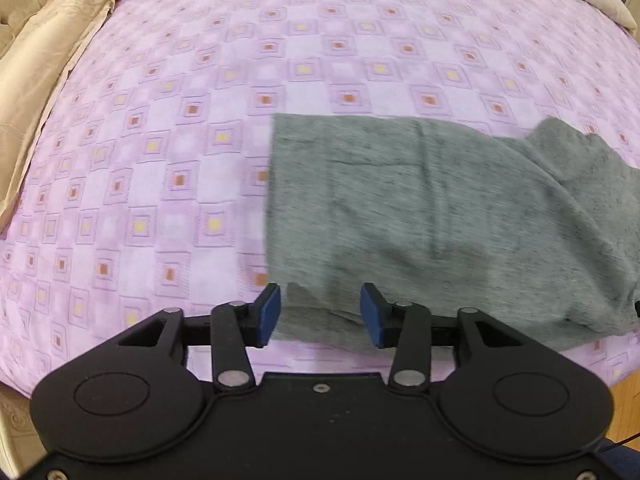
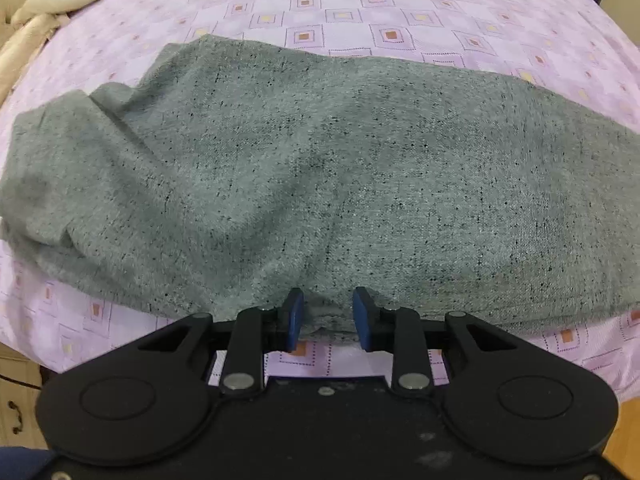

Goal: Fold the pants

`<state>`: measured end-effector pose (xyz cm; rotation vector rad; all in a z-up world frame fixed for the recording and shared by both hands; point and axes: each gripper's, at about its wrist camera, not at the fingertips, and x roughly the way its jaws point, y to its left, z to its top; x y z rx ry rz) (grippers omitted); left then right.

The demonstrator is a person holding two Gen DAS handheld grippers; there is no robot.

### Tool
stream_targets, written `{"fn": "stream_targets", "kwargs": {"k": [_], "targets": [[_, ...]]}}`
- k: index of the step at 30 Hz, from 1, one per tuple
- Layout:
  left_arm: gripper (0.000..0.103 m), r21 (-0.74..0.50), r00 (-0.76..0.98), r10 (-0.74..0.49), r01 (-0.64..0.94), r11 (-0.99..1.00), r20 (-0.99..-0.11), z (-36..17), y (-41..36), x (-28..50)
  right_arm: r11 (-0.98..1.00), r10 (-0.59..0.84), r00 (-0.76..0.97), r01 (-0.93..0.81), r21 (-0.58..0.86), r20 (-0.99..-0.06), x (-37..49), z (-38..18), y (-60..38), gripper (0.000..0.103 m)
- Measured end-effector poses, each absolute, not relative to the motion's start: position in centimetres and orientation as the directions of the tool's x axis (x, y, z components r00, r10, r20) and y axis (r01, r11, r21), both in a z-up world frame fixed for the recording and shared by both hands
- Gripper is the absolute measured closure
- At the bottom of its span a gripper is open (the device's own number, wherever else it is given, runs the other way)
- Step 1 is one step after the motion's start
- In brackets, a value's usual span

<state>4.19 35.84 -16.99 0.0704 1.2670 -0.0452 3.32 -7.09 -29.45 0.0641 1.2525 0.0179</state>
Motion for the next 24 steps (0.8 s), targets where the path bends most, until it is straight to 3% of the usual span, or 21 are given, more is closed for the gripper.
{"fn": "stream_targets", "kwargs": {"k": [9, 13, 14, 15, 18, 21, 24], "targets": [[0.047, -0.138, 0.205, -0.141, 0.026, 0.99, -0.969, -20.2, 38.3, 6.2, 0.998, 0.038, 0.29, 0.039, 0.052, -0.956, 4.7, -28.5, -5.8, 0.073], [0.047, -0.099, 0.195, -0.106, 0.045, 0.994, -0.975, -21.2, 36.8, 6.3, 0.998, 0.043, 0.293, 0.028, 0.054, -0.955, 5.3, -28.4, -5.9, 0.073], [0.057, -0.096, 0.193, -0.102, 0.041, 0.995, -0.976, -21.5, 36.6, 6.4, 0.998, 0.045, 0.295, 0.025, 0.055, -0.954, 5.3, -28.2, -5.7, 0.073], [0.075, -0.101, 0.204, -0.107, 0.041, 0.994, -0.973, -21.4, 36.4, 6.3, 0.998, 0.047, 0.298, 0.021, 0.056, -0.953, 5.3, -28.0, -5.6, 0.073], [0.089, -0.038, 0.249, -0.046, 0.036, 0.999, -0.967, -19.7, 35.7, 5.6, 0.998, 0.054, 0.301, 0.012, 0.06, -0.952, 5.3, -27.5, -5.0, 0.073], [0.09, -0.038, 0.305, -0.03, -0.019, 0.999, -0.952, -16.5, 36.5, 3.2, 0.997, 0.061, 0.304, 0.017, 0.069, -0.951, 5.5, -27.4, -4.5, 0.073], [0.09, -0.032, 0.267, -0.015, -0.056, 0.998, -0.964, -16.5, 38.0, 1.8, 0.994, 0.091, 0.321, 0.027, 0.105, -0.943, 5.5, -26.9, -4.0, 0.073]]}}
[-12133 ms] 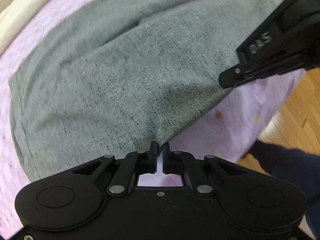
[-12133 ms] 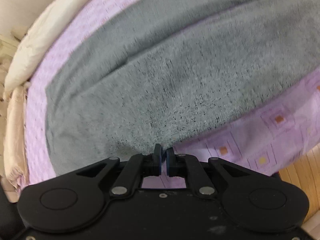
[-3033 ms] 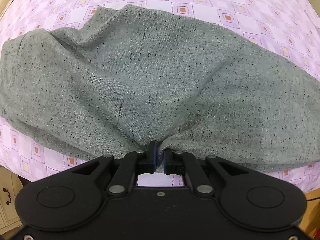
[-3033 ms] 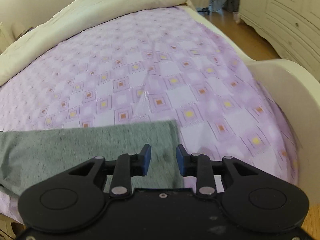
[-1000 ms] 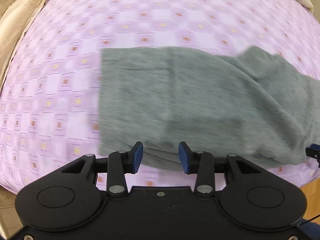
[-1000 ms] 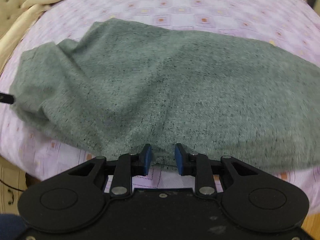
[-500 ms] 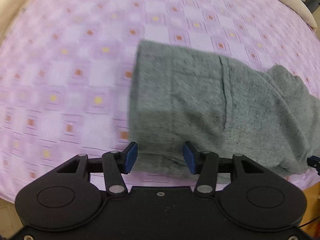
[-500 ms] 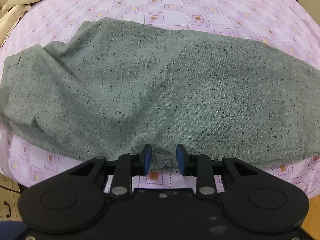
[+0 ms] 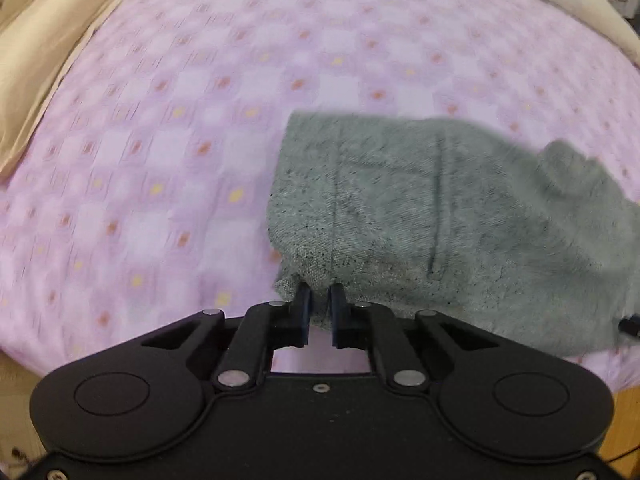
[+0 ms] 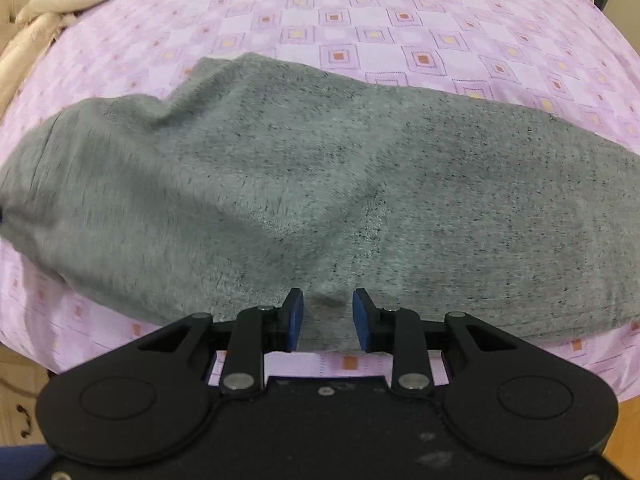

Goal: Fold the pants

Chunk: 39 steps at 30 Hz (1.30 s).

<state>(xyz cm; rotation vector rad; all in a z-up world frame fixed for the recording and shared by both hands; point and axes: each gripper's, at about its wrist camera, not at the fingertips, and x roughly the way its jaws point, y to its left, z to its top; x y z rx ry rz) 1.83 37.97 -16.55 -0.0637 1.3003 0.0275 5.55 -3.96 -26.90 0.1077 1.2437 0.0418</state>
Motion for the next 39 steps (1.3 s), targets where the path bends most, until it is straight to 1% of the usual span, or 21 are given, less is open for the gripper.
{"fn": "stream_targets", "kwargs": {"k": [4, 6, 7, 8, 11, 12, 15, 17, 18, 19, 21, 22, 23, 25, 27, 30, 31, 33, 36, 37, 39], "targets": [[0.089, -0.016, 0.216, -0.006, -0.046, 0.999, -0.976, -18.8, 37.7, 2.2, 0.995, 0.098, 0.35, -0.007, 0.102, -0.932, 5.4, -26.2, -2.6, 0.073], [0.084, 0.015, 0.206, 0.015, -0.005, 1.0, -0.978, -18.8, 36.7, 2.6, 0.994, 0.11, 0.372, -0.033, 0.106, -0.922, 5.3, -25.3, -2.0, 0.073], [0.082, 0.031, 0.223, 0.029, 0.003, 1.0, -0.974, -18.3, 36.4, 2.7, 0.993, 0.118, 0.383, -0.047, 0.108, -0.916, 5.4, -25.0, -1.7, 0.073], [0.074, 0.032, 0.252, 0.031, 0.0, 0.999, -0.967, -17.5, 36.1, 2.5, 0.993, 0.122, 0.393, -0.055, 0.109, -0.912, 5.6, -24.7, -1.3, 0.073], [0.074, 0.039, 0.366, 0.05, -0.038, 0.999, -0.929, -14.6, 36.2, 1.9, 0.991, 0.131, 0.407, -0.065, 0.115, -0.904, 6.2, -24.6, -0.4, 0.073], [0.069, 0.051, 0.394, 0.063, -0.042, 0.998, -0.917, -14.0, 35.9, 2.2, 0.991, 0.133, 0.408, -0.066, 0.116, -0.903, 6.3, -24.9, -0.1, 0.073], [0.066, 0.073, 0.407, 0.047, 0.049, 0.996, -0.912, -13.9, 33.6, 3.5, 0.991, 0.131, 0.356, -0.06, 0.117, -0.925, 6.4, -26.7, 0.5, 0.073], [0.065, 0.092, 0.403, 0.042, 0.105, 0.99, -0.914, -14.5, 32.1, 3.9, 0.993, 0.116, 0.259, -0.047, 0.107, -0.959, 6.4, -28.8, 1.0, 0.073], [0.059, 0.099, 0.396, 0.039, 0.133, 0.986, -0.918, -15.0, 31.4, 4.1, 0.994, 0.109, 0.233, -0.052, 0.1, -0.966, 6.1, -29.4, 1.2, 0.072], [0.057, 0.113, 0.379, 0.048, 0.149, 0.982, -0.924, -15.8, 30.7, 4.4, 0.994, 0.104, 0.26, -0.071, 0.088, -0.96, 5.6, -29.2, 1.4, 0.072], [0.06, 0.145, 0.3, 0.096, 0.144, 0.979, -0.949, -17.9, 30.3, 4.6, 0.992, 0.108, 0.247, -0.092, 0.088, -0.963, 5.1, -28.8, 1.5, 0.072], [0.06, 0.148, 0.233, 0.112, 0.142, 0.979, -0.966, -19.4, 30.3, 4.9, 0.992, 0.109, 0.251, -0.088, 0.09, -0.962, 5.1, -28.4, 1.4, 0.074], [0.06, 0.145, 0.195, 0.116, 0.143, 0.979, -0.974, -20.3, 30.3, 5.0, 0.993, 0.105, 0.266, -0.077, 0.088, -0.958, 5.0, -28.0, 1.2, 0.074], [0.06, 0.157, 0.199, 0.127, 0.142, 0.977, -0.972, -20.2, 30.1, 4.8, 0.999, 0.051, 0.318, -0.027, 0.045, -0.947, 4.9, -26.9, 0.5, 0.072], [0.062, 0.162, 0.223, 0.129, 0.137, 0.977, -0.966, -19.0, 29.8, 4.6, 0.999, -0.032, 0.344, 0.032, -0.023, -0.938, 5.0, -26.1, -0.2, 0.068], [0.062, 0.134, 0.262, 0.097, 0.127, 0.983, -0.96, -17.0, 28.0, 4.0, 0.97, -0.238, 0.343, 0.136, -0.202, -0.909, 5.3, -25.4, -0.9, 0.065], [0.062, 0.12, 0.272, 0.082, 0.125, 0.985, -0.959, -16.5, 27.3, 3.9, 0.958, -0.282, 0.352, 0.157, -0.24, -0.892, 5.3, -25.1, -1.3, 0.065], [0.062, 0.096, 0.283, 0.052, 0.142, 0.985, -0.958, -15.6, 25.6, 3.5, 0.965, -0.253, 0.39, 0.163, -0.204, -0.885, 4.8, -24.9, -2.4, 0.065], [0.062, 0.064, 0.277, 0.003, 0.209, 0.976, -0.961, -15.4, 21.8, 2.9, 0.985, -0.137, 0.357, 0.152, -0.087, -0.924, 5.1, -25.2, -4.8, 0.066], [0.062, 0.064, 0.275, -0.002, 0.23, 0.971, -0.962, -15.4, 20.5, 2.8, 0.984, -0.124, 0.364, 0.168, -0.066, -0.923, 5.0, -25.2, -5.8, 0.068], [0.062, 0.056, 0.272, -0.021, 0.273, 0.96, -0.962, -16.0, 18.1, 2.7, 0.978, -0.142, 0.386, 0.195, -0.07, -0.912, 5.0, -25.2, -7.8, 0.067]]}}
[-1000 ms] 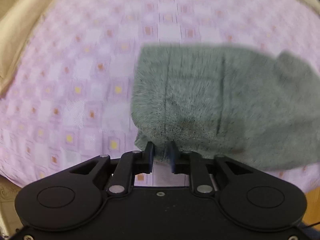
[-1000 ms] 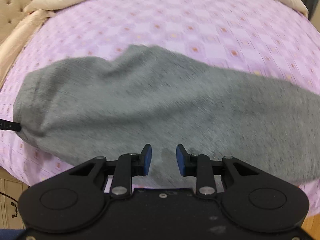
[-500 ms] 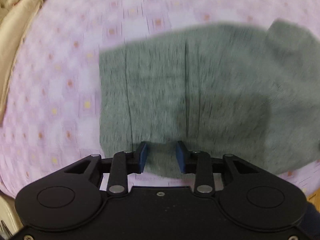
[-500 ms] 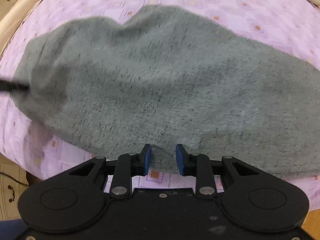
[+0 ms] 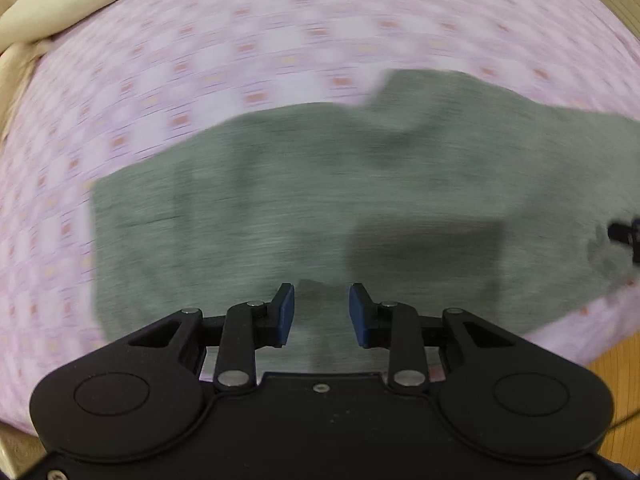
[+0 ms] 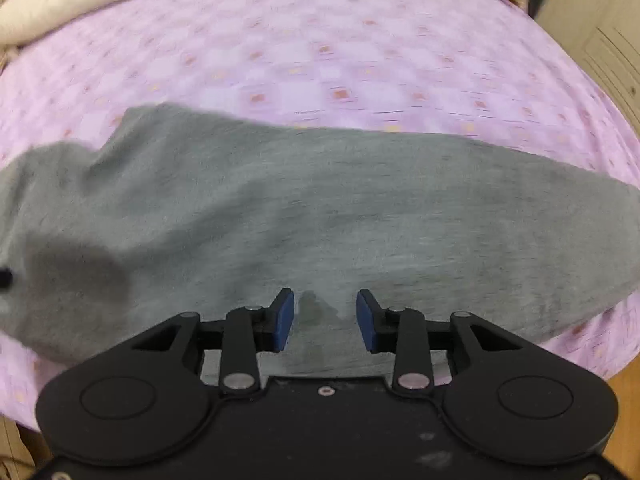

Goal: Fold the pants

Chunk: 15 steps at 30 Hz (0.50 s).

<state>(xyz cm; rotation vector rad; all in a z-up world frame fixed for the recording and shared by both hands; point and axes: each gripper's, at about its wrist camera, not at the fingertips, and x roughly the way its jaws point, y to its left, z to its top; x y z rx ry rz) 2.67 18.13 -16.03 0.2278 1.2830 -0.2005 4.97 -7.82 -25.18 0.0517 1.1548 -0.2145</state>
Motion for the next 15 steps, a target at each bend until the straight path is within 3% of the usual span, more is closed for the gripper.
{"fn": "stream_targets", "kwargs": {"k": [6, 9, 15], "targets": [[0.061, 0.027, 0.221, -0.051, 0.335, 0.942, -0.974, -19.2, 11.7, 2.3, 0.976, -0.068, 0.319, 0.216, 0.002, -0.945, 3.6, -28.1, -16.0, 0.072], [0.062, 0.064, 0.117, 0.029, 0.306, 0.95, -0.993, -21.8, 9.6, 1.7, 0.987, 0.015, 0.337, 0.148, 0.069, -0.941, 2.4, -28.1, -17.6, 0.077], [0.062, 0.127, 0.16, 0.089, 0.243, 0.962, -0.983, -20.5, 8.0, 1.9, 0.993, 0.099, 0.333, 0.022, 0.113, -0.938, 2.0, -26.0, -19.4, 0.076]]}}
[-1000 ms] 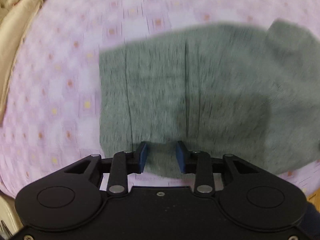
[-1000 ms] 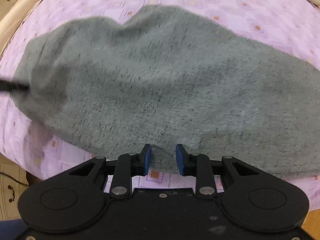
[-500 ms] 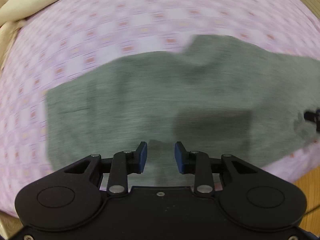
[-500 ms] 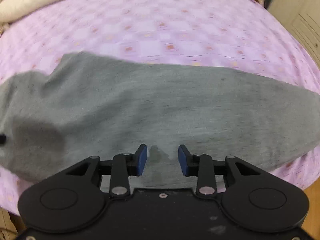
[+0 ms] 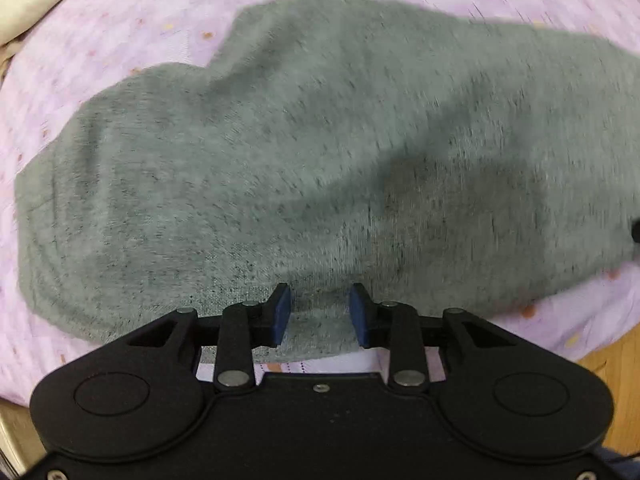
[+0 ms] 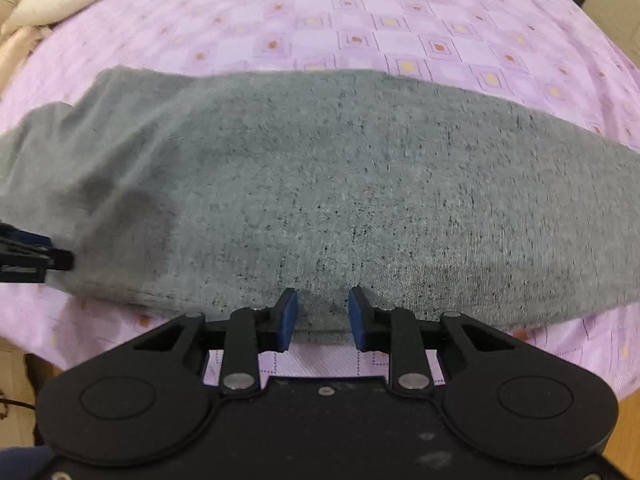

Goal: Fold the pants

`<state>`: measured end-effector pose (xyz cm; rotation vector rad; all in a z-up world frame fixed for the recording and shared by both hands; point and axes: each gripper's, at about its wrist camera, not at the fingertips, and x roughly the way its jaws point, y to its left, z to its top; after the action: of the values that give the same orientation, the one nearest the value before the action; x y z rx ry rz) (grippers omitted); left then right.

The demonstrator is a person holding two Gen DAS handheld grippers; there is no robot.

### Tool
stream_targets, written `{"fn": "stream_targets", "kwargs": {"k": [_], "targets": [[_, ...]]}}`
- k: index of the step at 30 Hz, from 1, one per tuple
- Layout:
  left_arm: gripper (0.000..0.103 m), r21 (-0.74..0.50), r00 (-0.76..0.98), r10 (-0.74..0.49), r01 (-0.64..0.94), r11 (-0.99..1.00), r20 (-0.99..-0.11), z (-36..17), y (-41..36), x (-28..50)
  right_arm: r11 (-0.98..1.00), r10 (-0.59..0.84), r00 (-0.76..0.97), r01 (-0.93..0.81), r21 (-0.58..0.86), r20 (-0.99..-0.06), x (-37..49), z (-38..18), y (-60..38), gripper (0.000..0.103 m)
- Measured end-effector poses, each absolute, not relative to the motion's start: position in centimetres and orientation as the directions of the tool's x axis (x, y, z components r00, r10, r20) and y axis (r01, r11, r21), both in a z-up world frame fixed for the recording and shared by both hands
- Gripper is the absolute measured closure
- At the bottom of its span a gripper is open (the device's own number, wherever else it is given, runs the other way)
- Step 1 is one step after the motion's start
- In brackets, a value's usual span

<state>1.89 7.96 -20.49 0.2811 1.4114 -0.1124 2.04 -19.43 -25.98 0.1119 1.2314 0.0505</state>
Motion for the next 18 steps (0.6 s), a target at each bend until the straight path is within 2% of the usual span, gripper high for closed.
{"fn": "stream_targets", "kwargs": {"k": [7, 10, 18], "targets": [[0.061, 0.151, 0.304, 0.112, 0.107, 0.983, -0.946, -15.0, 8.1, 3.3, 0.973, 0.232, 0.417, -0.086, 0.216, -0.879, 5.4, -22.2, -20.4, 0.067], [0.057, 0.152, 0.342, 0.119, 0.073, 0.986, -0.932, -13.2, 8.3, 4.2, 0.962, 0.271, 0.426, -0.136, 0.236, -0.863, 7.1, -21.1, -19.8, 0.067], [0.057, 0.119, 0.374, 0.098, 0.032, 0.992, -0.922, -12.5, 10.6, 7.2, 0.937, 0.343, 0.481, -0.232, 0.26, -0.807, 11.7, -18.3, -15.6, 0.067]]}}
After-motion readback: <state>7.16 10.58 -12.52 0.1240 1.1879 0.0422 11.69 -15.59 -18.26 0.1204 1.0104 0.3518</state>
